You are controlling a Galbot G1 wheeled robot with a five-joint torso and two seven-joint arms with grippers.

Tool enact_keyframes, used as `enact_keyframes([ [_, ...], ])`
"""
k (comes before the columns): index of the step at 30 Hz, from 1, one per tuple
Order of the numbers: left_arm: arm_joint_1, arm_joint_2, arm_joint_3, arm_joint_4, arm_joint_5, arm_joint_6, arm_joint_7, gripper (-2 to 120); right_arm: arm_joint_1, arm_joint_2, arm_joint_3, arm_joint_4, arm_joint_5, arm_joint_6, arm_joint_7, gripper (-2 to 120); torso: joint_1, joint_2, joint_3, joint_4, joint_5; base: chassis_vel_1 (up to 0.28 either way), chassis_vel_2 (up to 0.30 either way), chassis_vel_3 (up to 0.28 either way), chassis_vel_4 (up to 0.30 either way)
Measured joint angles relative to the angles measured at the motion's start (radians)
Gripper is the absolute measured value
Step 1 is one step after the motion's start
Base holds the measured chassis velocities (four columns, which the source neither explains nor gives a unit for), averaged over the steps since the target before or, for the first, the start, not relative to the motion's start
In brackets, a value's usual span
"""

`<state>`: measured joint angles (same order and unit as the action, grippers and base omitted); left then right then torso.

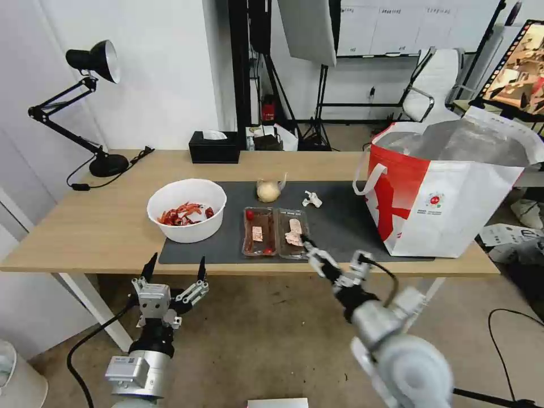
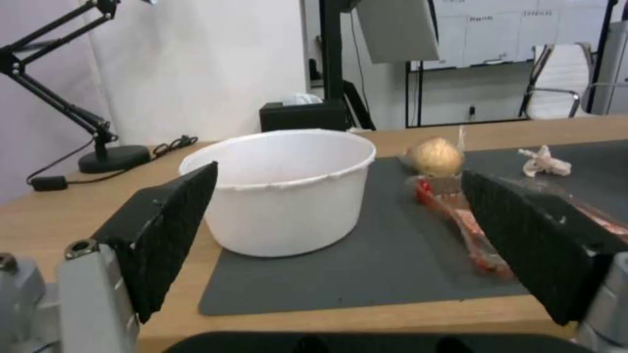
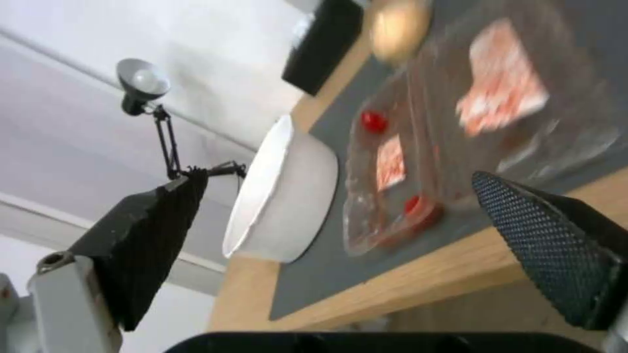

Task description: Pick up the trash from the table and place it into the takeout bag.

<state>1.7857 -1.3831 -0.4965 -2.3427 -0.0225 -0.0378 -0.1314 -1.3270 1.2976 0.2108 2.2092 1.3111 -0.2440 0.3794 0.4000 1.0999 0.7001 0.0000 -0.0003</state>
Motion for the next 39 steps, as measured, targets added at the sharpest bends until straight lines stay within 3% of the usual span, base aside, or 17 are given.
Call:
enact_keyframes([
  [7,0.023,-0.006,-0.016,0.005,0.003,-0.001,-0.003,100,0.106,0.098,-0.07,-0.119,0.085,0.002,0.128,100,0.0,0.0,0.0,0.0001,-0.0001,0.0,0.0,0.0,0.0],
  [14,0.037,-0.01,-0.03,0.004,0.004,-0.003,-0.006,100,0.148,0.155,-0.094,-0.162,0.086,0.004,0.189,100,0.0,0.0,0.0,0.0,0.0001,0.0,0.0,0.0,0.0],
  [30,0.055,-0.005,-0.029,0.0,0.01,-0.015,-0.007,100,0.126,0.174,-0.088,-0.141,0.031,0.033,0.287,100,0.0,0.0,0.0,-0.0001,0.0003,0.0,0.0,0.0,0.0],
  [39,0.062,0.001,-0.029,0.0,0.011,-0.018,-0.007,100,0.128,0.192,-0.085,-0.151,0.032,0.037,0.287,100,0.0,0.0,0.0,-0.0001,0.0003,0.0,0.0,0.0,0.0],
])
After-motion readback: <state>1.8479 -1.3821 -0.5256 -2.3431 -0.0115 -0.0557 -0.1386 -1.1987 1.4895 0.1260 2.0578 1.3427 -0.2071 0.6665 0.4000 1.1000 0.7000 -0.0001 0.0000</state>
